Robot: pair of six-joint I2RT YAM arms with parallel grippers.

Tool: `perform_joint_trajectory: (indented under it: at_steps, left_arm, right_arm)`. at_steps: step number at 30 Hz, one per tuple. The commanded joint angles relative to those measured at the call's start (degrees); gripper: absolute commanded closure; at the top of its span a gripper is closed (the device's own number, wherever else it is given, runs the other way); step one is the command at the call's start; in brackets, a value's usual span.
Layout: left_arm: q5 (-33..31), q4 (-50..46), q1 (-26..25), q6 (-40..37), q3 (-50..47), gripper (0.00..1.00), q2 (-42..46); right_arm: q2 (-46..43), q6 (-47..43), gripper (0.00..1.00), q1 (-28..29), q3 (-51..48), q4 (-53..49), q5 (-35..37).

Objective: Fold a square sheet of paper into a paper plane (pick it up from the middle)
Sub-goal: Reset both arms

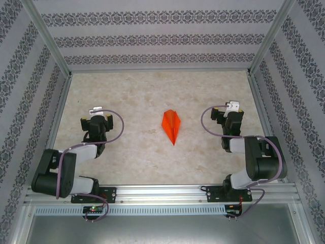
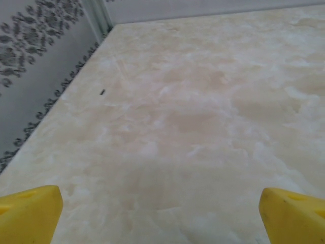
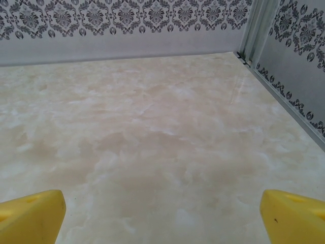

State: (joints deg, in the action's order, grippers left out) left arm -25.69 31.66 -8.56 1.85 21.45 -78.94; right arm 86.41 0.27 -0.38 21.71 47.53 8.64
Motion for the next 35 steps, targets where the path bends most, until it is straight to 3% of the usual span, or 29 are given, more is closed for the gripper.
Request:
perform_joint_trajectory:
  at_steps: [1, 5, 10, 35]
  left_arm:
    - [8.36, 13.12, 1.65, -1.68, 1.36, 0.0, -4.74]
    - [13.85, 20.83, 1.95, -3.57, -0.09, 0.0, -10.65]
    - [18.81, 17.23, 4.27, -2.48, 1.7, 0.0, -10.69]
    - [20.92, 16.15, 4.25, -3.34, 2.28, 0.0, -10.45]
  right_arm:
    - [-0.76, 0.06, 0.02, 0.31, 0.78, 1.84, -1.17]
    - [-0.72, 0.0, 0.02, 0.19, 0.78, 1.78, -1.31]
    - [-0.76, 0.03, 0.02, 0.22, 0.74, 1.75, -1.32]
    - [-0.75, 0.05, 0.02, 0.21, 0.76, 1.78, -1.33]
